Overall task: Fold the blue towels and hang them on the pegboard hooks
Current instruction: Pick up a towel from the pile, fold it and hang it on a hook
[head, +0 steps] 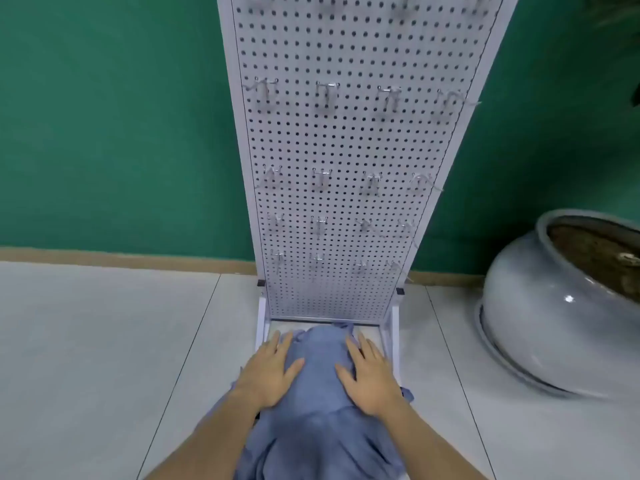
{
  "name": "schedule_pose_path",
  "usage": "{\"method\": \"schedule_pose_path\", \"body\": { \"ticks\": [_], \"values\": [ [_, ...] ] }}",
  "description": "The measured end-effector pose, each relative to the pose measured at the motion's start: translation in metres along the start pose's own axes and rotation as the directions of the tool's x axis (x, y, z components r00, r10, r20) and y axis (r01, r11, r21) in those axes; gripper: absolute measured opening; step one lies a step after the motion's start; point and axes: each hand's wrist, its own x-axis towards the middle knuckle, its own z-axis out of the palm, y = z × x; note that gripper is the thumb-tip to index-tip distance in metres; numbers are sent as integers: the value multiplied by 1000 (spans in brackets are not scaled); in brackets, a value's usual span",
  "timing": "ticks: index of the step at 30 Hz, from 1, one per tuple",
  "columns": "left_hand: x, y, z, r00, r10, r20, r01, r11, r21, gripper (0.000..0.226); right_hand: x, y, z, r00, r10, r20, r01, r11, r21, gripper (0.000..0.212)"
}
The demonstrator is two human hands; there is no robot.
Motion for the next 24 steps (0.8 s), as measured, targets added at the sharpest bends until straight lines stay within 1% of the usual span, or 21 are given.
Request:
{"method": "schedule_pose_path", "body": {
  "ticks": [1, 4, 5, 6, 7, 9, 10, 12, 14, 15, 16, 17, 19, 20, 21, 24],
  "values": [
    [3, -1, 4, 1000, 20, -1, -20, 1000, -7, 83, 4, 1, 4, 1000, 4, 13, -5, 1000, 10, 75],
    [12, -1, 12, 998, 54, -8, -54, 998, 24, 78, 9, 1, 16, 997, 60, 47, -62, 997, 48, 102],
    [15, -2, 17, 998, 57, -5, -57, 998, 27, 77, 12, 1, 22, 996, 73, 52, -77, 995, 65, 97],
    [16, -3, 20, 998, 59, -5, -59, 998, 30, 74, 13, 0, 27, 995, 85, 60, -90, 993, 75, 85],
    [18, -3, 21, 998, 57, -20, -56, 998, 15, 66, 16, -1, 31, 994, 89, 57, -94, 992, 84, 76],
    [21, 0, 20, 995, 63, -82, -66, 997, -36, 45, 21, -3, 32, 997, 80, 15, -81, 994, 74, 69],
    [23, 1, 18, 992, 66, -111, -73, 996, -56, 39, 24, -5, 30, 996, 83, -20, -82, 995, 58, 68],
    [26, 4, 12, 989, 65, -133, -78, 992, -102, 35, 27, -6, 29, 993, 61, -104, -55, 997, 54, 63],
    [26, 8, 6, 983, 87, -161, -114, 979, -167, 33, 28, -6, 25, 987, 28, -160, -21, 999, 44, 44],
    [26, 10, 4, 975, 106, -197, -144, 972, -188, 27, 28, -8, 20, 985, 10, -170, -3, 999, 39, 35],
    [24, 12, 0, 965, 114, -234, -160, 969, -188, 15, 27, -9, 15, 986, -2, -164, 10, 999, 46, 30],
    [22, 15, -5, 953, 129, -275, -183, 967, -178, 12, 26, -10, 9, 989, -5, -146, 14, 998, 56, 29],
    [16, 20, -14, 930, 164, -331, -230, 958, -171, 26, 23, -14, -2, 994, -6, -113, 13, 998, 60, 26],
    [11, 24, -21, 926, 166, -340, -239, 953, -187, 28, 20, -16, -8, 995, -9, -102, 16, 998, 63, 18],
    [7, 27, -27, 921, 174, -348, -251, 950, -188, 29, 17, -18, -14, 994, -16, -109, 25, 996, 83, 16],
    [-7, 37, -49, 914, 176, -364, -261, 945, -196, 30, 10, -25, -40, 982, -21, -187, 61, 975, 212, 32]
  ]
}}
